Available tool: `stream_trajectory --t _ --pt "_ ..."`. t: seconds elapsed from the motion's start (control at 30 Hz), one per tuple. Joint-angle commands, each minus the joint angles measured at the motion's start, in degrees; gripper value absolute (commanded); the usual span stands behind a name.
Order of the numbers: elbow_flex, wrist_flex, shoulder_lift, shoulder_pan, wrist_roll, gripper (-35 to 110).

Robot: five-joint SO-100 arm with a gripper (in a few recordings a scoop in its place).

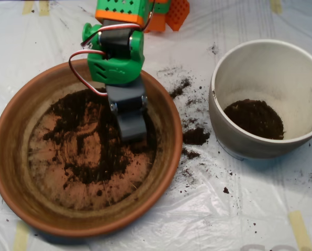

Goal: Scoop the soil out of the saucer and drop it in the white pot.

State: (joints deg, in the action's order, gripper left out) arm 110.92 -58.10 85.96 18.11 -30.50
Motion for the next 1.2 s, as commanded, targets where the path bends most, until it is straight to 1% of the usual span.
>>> stream_trajectory --t 0.0,0.17,0.27,0.43,0.63,0.9,1.03,1.17 --pt "0.70 -0.26 2.99 3.52 -2.64 0" --pt "-1.23 -5.36 6.15 3.78 -3.52 0" --pt "-5.01 -8.88 9.67 3.08 1.32 0" --pt "-16.96 -16.44 11.69 0.70 11.16 -1" --pt "-23.47 -24.43 15.29 -6.50 17.05 -1" --pt "-25.75 -30.06 24.43 -16.26 18.54 -1" --pt "-32.17 -33.93 23.99 -19.78 19.25 -1" --pt "-43.86 -39.73 19.25 -24.35 20.92 -1"
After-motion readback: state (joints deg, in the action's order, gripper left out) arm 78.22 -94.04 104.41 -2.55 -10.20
